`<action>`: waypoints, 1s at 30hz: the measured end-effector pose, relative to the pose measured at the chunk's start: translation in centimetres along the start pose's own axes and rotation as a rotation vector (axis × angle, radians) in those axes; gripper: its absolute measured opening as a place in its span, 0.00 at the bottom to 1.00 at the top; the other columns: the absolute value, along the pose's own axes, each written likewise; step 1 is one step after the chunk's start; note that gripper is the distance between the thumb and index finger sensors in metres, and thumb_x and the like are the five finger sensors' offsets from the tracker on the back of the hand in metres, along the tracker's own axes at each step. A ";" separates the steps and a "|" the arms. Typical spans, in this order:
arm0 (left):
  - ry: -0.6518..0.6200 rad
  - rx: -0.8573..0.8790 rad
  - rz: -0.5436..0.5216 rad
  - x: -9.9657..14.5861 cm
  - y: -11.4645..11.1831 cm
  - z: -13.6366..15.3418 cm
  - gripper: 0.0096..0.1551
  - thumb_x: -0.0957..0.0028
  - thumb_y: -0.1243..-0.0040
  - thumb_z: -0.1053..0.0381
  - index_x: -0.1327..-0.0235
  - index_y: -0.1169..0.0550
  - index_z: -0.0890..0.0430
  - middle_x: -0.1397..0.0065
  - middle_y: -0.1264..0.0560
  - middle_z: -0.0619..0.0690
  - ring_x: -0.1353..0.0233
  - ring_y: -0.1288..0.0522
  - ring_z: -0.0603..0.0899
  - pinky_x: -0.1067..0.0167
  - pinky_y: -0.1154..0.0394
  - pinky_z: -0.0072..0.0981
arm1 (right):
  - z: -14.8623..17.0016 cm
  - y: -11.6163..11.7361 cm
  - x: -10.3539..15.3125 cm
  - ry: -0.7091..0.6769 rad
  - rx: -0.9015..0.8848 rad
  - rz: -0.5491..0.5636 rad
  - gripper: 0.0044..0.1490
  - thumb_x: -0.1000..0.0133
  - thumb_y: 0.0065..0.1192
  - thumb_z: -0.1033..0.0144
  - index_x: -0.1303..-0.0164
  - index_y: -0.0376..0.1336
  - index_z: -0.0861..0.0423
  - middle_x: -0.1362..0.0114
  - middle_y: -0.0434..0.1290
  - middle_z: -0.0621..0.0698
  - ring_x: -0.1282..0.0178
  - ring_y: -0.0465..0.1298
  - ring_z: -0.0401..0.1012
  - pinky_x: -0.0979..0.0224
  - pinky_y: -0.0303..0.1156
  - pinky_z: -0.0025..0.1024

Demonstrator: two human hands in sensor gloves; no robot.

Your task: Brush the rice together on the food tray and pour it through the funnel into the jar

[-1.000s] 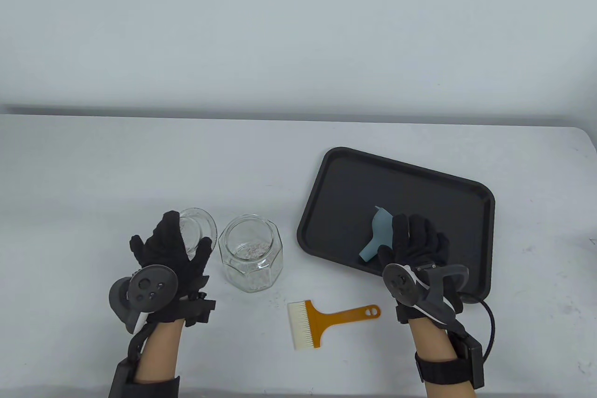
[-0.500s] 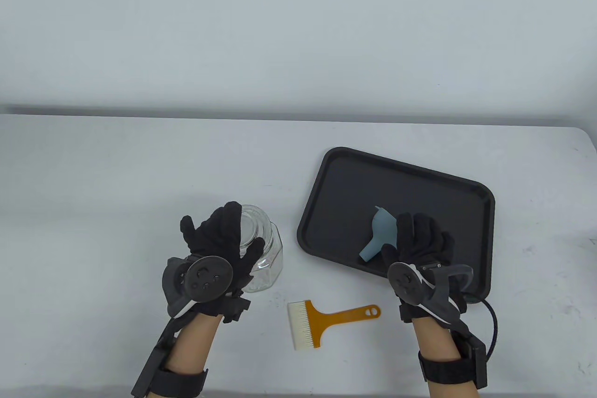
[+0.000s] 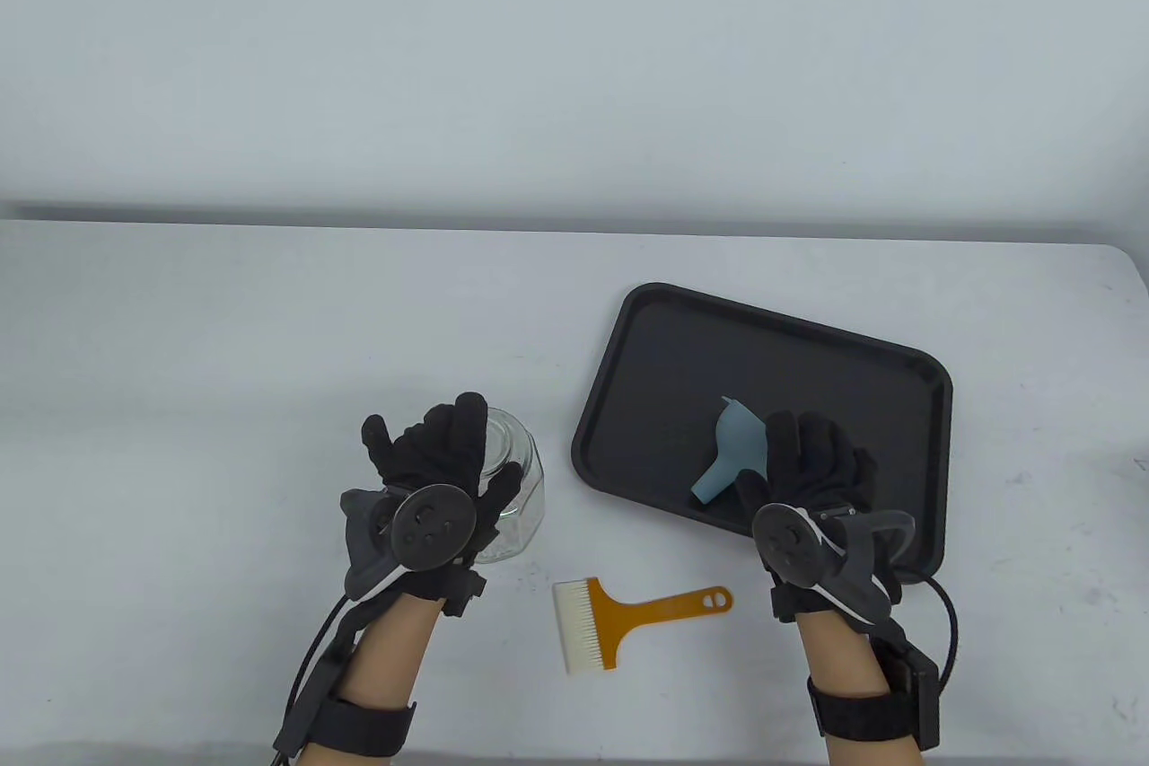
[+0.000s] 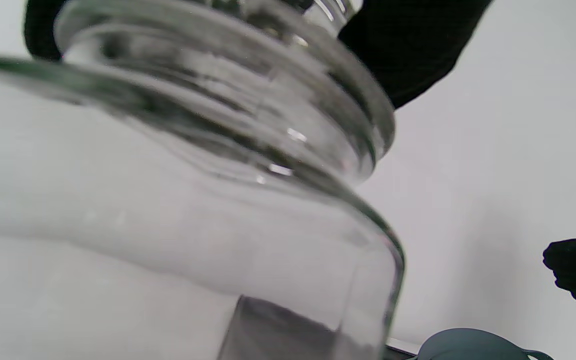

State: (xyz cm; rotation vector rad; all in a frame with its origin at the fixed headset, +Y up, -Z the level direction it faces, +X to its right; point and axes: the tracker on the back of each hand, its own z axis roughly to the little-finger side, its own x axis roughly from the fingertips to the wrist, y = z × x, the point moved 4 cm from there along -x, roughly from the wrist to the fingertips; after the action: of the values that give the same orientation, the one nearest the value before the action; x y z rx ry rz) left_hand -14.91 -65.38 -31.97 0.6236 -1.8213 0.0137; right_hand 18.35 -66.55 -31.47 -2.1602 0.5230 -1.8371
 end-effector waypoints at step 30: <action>-0.113 -0.089 -0.031 2.4 1.8 -1.5 0.49 0.42 0.45 0.42 0.16 0.45 0.67 0.22 0.46 0.83 0.29 0.46 0.92 0.42 0.67 0.90 | -1.2 -0.9 -0.3 -0.025 -0.032 -0.014 0.45 0.43 0.55 0.50 0.24 0.51 0.66 0.23 0.56 0.73 0.28 0.63 0.72 0.36 0.52 0.74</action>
State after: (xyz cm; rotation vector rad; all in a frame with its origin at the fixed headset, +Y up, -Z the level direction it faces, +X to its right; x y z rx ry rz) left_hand -14.82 -64.33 -28.79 0.5998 -1.9099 -0.1259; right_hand 17.18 -65.52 -31.14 -2.2097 0.5371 -1.8182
